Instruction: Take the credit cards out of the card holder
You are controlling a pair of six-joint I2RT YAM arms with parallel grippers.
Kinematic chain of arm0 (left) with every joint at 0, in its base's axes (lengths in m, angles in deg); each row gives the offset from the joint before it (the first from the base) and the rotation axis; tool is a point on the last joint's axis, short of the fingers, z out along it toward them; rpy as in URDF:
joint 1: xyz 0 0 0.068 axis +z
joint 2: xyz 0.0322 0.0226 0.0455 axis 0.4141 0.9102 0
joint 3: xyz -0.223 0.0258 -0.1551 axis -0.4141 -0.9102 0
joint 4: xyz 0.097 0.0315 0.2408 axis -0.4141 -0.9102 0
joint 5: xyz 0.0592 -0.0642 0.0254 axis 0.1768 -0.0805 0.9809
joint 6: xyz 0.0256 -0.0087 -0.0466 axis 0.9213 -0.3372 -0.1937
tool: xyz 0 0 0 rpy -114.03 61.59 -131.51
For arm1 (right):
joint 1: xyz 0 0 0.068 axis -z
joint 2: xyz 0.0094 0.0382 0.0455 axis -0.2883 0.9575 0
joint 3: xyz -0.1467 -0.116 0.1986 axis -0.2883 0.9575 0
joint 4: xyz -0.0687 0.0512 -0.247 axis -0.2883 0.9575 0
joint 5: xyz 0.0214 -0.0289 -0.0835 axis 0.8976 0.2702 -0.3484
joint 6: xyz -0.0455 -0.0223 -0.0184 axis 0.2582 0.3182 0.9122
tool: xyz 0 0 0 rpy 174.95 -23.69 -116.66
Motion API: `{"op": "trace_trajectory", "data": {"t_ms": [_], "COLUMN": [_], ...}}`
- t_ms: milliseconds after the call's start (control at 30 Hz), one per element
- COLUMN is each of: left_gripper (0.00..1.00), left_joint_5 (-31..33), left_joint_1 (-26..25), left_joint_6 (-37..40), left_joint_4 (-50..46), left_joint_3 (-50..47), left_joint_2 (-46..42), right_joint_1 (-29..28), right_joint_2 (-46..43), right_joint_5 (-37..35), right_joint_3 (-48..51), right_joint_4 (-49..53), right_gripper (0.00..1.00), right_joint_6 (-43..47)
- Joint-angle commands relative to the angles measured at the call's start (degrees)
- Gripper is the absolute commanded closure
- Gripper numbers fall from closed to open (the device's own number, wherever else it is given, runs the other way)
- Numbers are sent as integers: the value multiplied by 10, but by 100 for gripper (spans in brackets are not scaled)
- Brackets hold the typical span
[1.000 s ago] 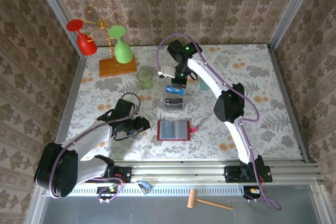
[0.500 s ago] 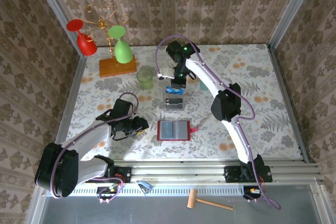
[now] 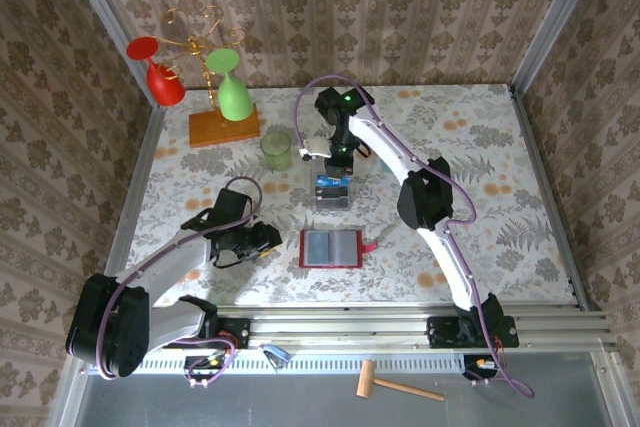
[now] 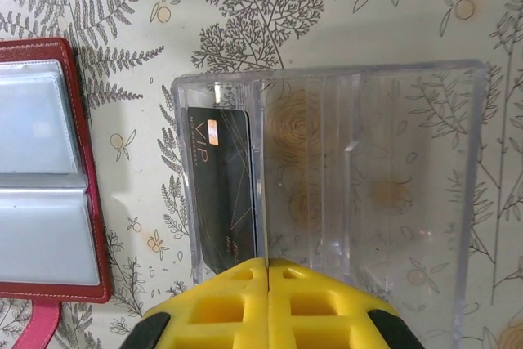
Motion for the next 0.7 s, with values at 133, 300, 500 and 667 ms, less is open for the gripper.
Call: {"op": "trace_trajectory", "data": {"t_ms": [133,300,500,667], "left_gripper": [69,69,69,69], "left_joint_5": [0,0,3,3], "left_joint_1": [5,6,6,6], "left_joint_6": [10,6,6,4], "left_joint_4": [-18,-22,-29,-25], "left_joint_3": [-2,1,1,0], "left_joint_2": [-21,-28,-34,-37], "right_joint_1": [3,2,3,3], "right_joint_2": [37,48,50,28], "right_joint_5": [30,41,36,26], "right_joint_3": [-15,-16,-16,-16], "right_joint_4": [40,39,34,22], "right_gripper": [100,100,92,82], "right_joint_6": [9,10,3,-4]}}
